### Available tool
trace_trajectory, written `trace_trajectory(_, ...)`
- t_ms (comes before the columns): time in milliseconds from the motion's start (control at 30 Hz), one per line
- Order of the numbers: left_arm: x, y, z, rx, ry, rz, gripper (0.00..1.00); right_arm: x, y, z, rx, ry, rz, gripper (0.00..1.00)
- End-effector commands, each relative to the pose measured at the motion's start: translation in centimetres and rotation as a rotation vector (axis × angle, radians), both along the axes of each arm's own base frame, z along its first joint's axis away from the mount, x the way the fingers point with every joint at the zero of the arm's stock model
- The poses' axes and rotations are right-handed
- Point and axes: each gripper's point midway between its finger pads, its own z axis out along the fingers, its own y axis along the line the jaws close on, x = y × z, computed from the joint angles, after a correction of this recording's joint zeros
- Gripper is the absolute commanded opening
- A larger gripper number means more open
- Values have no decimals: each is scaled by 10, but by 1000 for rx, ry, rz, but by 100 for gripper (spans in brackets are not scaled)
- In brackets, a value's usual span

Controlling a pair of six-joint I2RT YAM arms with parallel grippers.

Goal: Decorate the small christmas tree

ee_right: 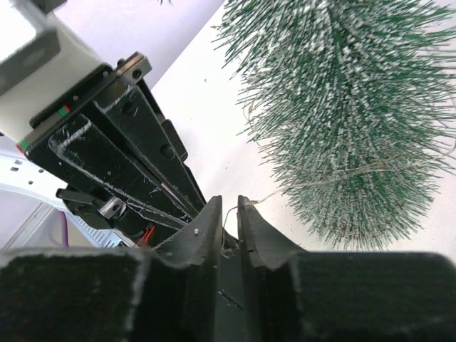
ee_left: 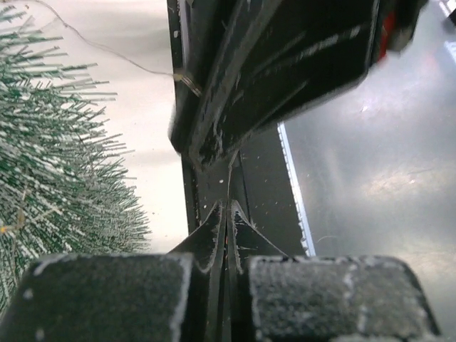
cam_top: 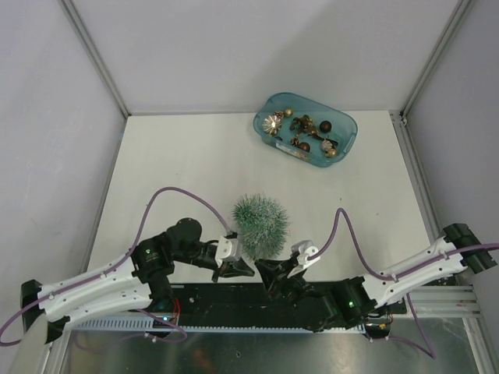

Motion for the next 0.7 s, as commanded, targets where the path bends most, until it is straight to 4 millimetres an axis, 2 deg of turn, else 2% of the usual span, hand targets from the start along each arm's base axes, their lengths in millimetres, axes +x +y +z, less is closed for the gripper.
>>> trace_trajectory(0,6,14,-15,60,-150,-27,0,5,-19,27,82,50,-18,29)
trace_trajectory(133,20,27,-31,140,-267,2,0,1,-42,25,72,66,5,49)
trace_trajectory(267,36,39,-43,233,-343,51,0,2,-69,37,112,67,6,59)
trace_trajectory(433,60,61,-53,324,-462,145,0,18,-98,48,137,45,-42,65)
trace_trajectory(667,85,88,-42,300,-579,328,0,51,-129,61,124,8,-162,67)
